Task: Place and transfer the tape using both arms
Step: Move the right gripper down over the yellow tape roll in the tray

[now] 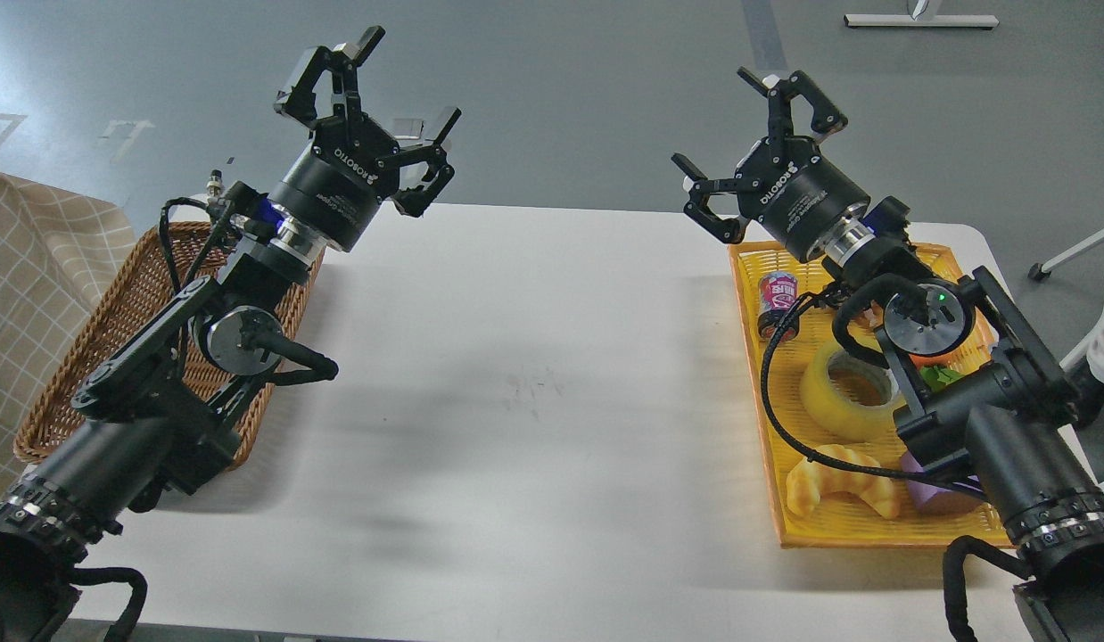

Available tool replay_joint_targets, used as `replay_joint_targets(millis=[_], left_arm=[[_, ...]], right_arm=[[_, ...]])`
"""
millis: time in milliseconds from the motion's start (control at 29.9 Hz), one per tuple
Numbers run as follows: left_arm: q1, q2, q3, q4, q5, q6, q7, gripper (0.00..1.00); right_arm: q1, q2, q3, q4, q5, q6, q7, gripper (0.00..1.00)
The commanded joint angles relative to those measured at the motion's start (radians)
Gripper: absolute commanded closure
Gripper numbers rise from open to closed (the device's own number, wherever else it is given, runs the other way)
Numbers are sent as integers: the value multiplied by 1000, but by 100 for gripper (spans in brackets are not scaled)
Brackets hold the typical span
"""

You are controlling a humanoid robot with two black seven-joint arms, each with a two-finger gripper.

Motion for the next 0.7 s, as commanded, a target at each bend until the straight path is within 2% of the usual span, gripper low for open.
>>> replay_joint_targets(millis=[0,200,334,668], left_arm=[[0,1,0,0,0,0,-1,2],[0,-1,0,0,0,0,-1,2],[0,-1,0,0,0,0,-2,2],[-2,-1,0,-2,2,0,-2,2]], right_arm=[[19,-85,-121,33,-3,0,-1,0],[71,-214,-286,84,-86,0,0,0],[85,-246,-306,115,-199,0,0,0],[53,-310,-307,216,-767,0,2,0]])
